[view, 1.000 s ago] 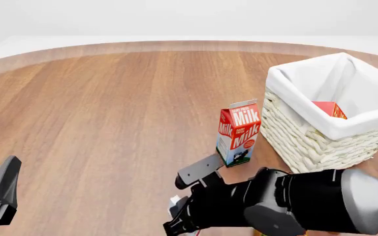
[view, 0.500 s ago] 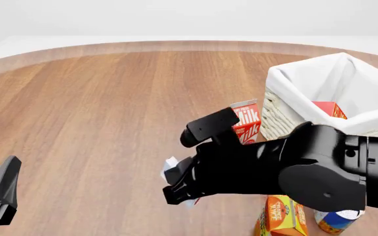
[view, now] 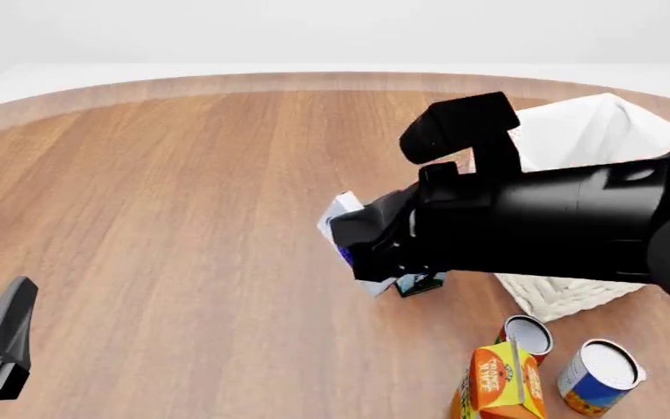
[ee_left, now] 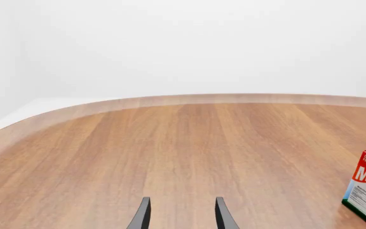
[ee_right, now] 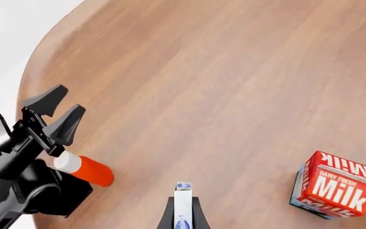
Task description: Pick up the cream cheese box and the butter, and put them in the basket.
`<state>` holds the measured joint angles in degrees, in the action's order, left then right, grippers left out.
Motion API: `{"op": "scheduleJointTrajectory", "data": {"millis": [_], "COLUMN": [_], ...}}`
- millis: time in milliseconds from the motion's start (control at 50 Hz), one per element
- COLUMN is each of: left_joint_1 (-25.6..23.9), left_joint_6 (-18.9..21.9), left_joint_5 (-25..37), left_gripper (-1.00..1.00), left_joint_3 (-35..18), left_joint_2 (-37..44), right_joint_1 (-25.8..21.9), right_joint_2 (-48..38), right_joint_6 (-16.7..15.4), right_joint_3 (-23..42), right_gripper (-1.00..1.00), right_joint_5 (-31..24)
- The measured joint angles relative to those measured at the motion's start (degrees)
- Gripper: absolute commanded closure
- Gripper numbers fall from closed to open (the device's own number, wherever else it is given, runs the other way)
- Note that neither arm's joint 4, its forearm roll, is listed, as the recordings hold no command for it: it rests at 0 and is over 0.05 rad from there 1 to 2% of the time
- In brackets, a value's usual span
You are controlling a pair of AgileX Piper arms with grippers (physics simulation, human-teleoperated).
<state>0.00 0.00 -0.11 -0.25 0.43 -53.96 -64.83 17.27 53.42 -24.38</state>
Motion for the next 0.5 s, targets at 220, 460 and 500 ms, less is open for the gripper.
{"op": "scheduleJointTrajectory", "data": {"millis": [220,460,500], "left_joint_1": [0.0,0.0,0.0], "left_joint_6": [0.0,0.0,0.0], "left_joint_5": [0.0,0.0,0.0], "left_gripper": [-1.0,-1.0,-1.0], "left_joint_3": [0.0,0.0,0.0], "left_joint_2": [0.0,0.0,0.0], "right_joint_1": [5.4,12.8,14.1], "right_joint_2": [6.7,14.7,15.8], "right_joint_6": [-2.2,-4.5,-4.8], "right_joint_3": [2.0,5.2,5.7], "right_gripper": [1.0,1.0,1.0], "right_joint_5": [-3.5,-8.6,-9.4]}}
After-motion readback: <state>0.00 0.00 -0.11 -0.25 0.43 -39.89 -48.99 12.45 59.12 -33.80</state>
